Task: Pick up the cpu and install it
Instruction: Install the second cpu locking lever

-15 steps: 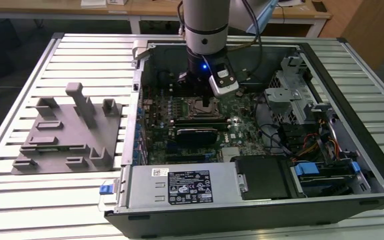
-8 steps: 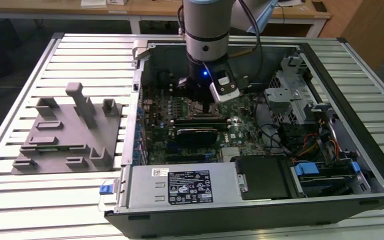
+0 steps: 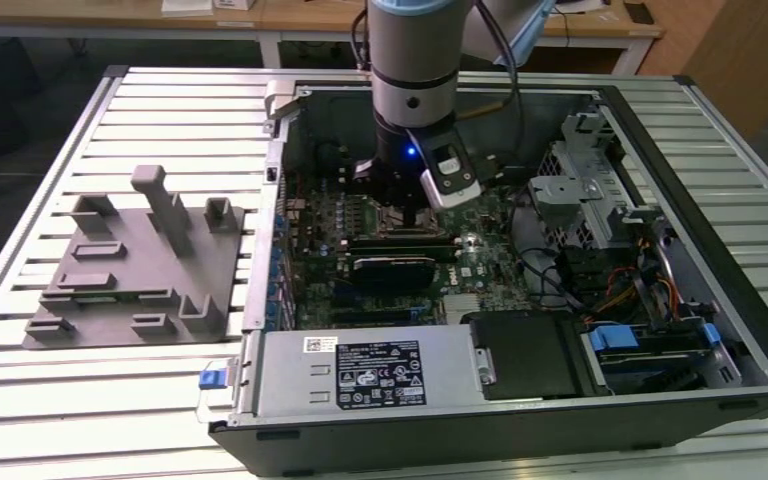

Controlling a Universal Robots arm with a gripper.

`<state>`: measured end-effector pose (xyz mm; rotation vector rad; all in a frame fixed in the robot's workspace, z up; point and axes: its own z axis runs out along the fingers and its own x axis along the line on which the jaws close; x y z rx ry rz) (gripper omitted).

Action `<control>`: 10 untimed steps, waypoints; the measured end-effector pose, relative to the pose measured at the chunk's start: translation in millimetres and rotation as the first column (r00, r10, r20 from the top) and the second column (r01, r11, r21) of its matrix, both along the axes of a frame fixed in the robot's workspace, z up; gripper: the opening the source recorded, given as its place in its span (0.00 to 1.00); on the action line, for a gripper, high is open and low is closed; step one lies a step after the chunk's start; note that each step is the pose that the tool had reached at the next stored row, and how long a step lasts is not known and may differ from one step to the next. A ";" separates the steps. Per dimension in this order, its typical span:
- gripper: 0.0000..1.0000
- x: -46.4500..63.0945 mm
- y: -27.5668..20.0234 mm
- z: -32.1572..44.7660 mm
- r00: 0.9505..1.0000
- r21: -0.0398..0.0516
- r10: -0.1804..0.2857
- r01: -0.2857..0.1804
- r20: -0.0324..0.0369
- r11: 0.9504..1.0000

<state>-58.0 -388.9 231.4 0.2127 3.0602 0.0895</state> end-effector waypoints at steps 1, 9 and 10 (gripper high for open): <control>0.11 -0.1 0.0 -0.3 1.000 0.000 0.009 -0.009 -0.003 1.000; 0.11 -2.5 0.0 -1.0 1.000 0.000 0.015 -0.015 -0.004 1.000; 0.11 -4.2 0.0 -1.3 1.000 0.000 0.016 -0.016 -0.004 1.000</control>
